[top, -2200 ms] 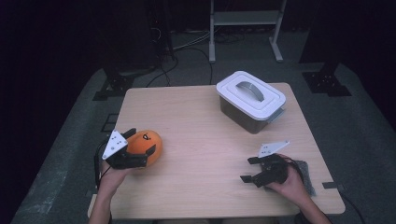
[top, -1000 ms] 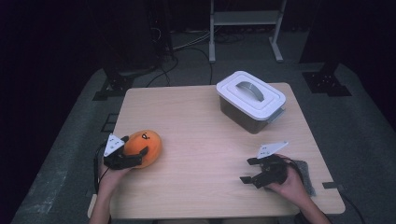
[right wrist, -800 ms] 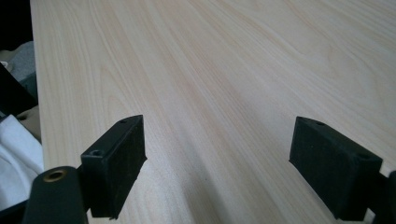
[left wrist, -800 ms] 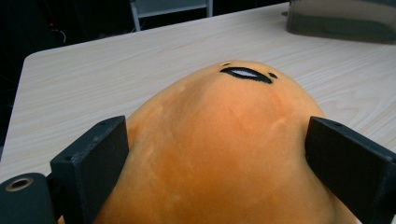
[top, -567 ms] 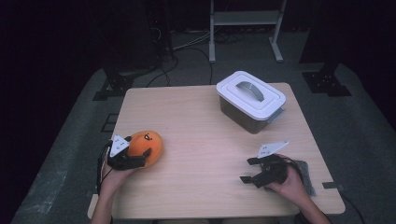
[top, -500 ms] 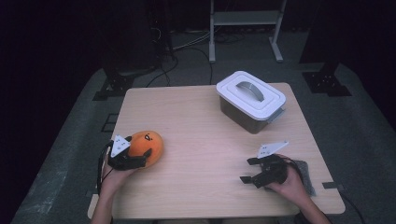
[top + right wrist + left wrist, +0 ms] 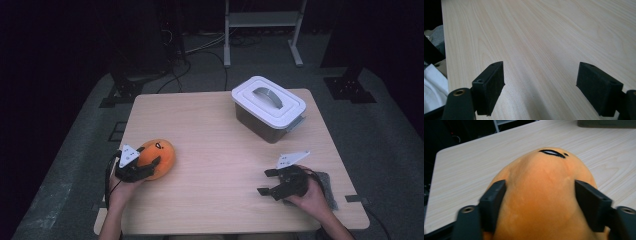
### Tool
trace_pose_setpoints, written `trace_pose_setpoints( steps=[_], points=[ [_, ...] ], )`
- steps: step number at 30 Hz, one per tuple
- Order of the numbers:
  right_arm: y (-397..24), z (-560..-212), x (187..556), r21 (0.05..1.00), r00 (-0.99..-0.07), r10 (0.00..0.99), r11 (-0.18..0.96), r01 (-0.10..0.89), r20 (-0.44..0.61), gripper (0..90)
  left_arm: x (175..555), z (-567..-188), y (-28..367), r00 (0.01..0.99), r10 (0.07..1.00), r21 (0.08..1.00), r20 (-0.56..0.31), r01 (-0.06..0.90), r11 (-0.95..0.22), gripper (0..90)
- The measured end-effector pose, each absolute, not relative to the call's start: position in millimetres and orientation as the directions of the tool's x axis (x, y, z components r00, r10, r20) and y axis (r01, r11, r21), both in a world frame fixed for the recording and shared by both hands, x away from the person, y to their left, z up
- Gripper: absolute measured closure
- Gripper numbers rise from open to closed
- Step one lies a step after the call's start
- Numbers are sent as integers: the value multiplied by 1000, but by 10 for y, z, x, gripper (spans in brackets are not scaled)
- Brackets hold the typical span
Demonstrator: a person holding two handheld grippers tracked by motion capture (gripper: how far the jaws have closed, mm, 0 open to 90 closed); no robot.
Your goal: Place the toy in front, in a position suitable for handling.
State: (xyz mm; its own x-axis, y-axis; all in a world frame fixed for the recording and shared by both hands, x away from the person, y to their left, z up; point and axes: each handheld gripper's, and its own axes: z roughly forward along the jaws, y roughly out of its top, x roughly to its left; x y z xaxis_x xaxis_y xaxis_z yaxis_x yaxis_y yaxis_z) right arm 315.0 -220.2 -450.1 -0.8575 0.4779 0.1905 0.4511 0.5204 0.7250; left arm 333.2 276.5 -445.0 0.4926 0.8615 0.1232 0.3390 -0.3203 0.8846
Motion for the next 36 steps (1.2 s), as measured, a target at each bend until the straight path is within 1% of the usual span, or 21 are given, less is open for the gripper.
trace_pose_setpoints(
  steps=[1, 2, 3, 8, 15, 16, 17, 18, 22, 23, 28, 29, 31, 34, 35, 36],
  points=[
    [-2202, -4501, 3150, 725, -858, 477, 521, 450, 190, 210, 3329, -4448, 2759, 491, 863, 885, 120, 340, -317, 333],
    [-2202, -4501, 3150, 725, -858, 477, 521, 450, 190, 210, 3324, -4444, 2756, 491, 862, 885, 125, 337, -320, 333],
    [-2200, -4500, 3148, 727, -858, 477, 520, 450, 190, 210, 3318, -4440, 2747, 489, 863, 887, 130, 332, -322, 370],
    [-2204, -4496, 3144, 729, -858, 478, 516, 449, 191, 210, 3317, -4398, 2727, 478, 869, 889, 126, 335, -313, 382],
    [-2209, -4484, 3137, 733, -858, 479, 513, 446, 186, 210, 3293, -4333, 2669, 492, 859, 892, 142, 313, -327, 455],
    [-2209, -4485, 3139, 736, -859, 478, 513, 442, 183, 210, 3289, -4330, 2668, 499, 856, 894, 138, 309, -324, 463],
    [-2210, -4482, 3136, 739, -859, 478, 511, 440, 181, 209, 3287, -4324, 2683, 514, 850, 900, 113, 309, -306, 480],
    [-2210, -4482, 3136, 739, -859, 478, 511, 440, 181, 209, 3287, -4324, 2683, 514, 850, 900, 113, 309, -306, 490],
    [-2219, -4473, 3133, 740, -858, 481, 509, 440, 179, 209, 3285, -4316, 2683, 529, 844, 904, 94, 310, -295, 503],
    [-2220, -4473, 3133, 740, -858, 481, 509, 441, 180, 209, 3283, -4305, 2682, 539, 839, 911, 71, 309, -275, 503],
    [-2220, -4472, 3133, 741, -858, 481, 507, 441, 181, 209, 3268, -4273, 2647, 561, 827, 921, 41, 300, -249, 504],
    [-2224, -4469, 3135, 743, -858, 481, 504, 439, 181, 209, 3251, -4243, 2608, 580, 814, 928, 24, 289, -234, 504],
    [-2230, -4469, 3137, 746, -858, 482, 502, 438, 180, 209, 3240, -4225, 2578, 588, 809, 933, 13, 284, -222, 504],
    [-2235, -4467, 3138, 746, -857, 483, 500, 440, 181, 209, 3211, -4168, 2472, 623, 782, 942, 5, 260, -213, 503],
    [-2241, -4463, 3138, 746, -855, 485, 498, 441, 182, 209, 3190, -4139, 2380, 647, 762, 943, 6, 249, -219, 503],
    [-2241, -4463, 3138, 746, -855, 485, 498, 441, 182, 209, 3190, -4139, 2380, 647, 762, 943, 6, 249, -219, 503]
  ],
)
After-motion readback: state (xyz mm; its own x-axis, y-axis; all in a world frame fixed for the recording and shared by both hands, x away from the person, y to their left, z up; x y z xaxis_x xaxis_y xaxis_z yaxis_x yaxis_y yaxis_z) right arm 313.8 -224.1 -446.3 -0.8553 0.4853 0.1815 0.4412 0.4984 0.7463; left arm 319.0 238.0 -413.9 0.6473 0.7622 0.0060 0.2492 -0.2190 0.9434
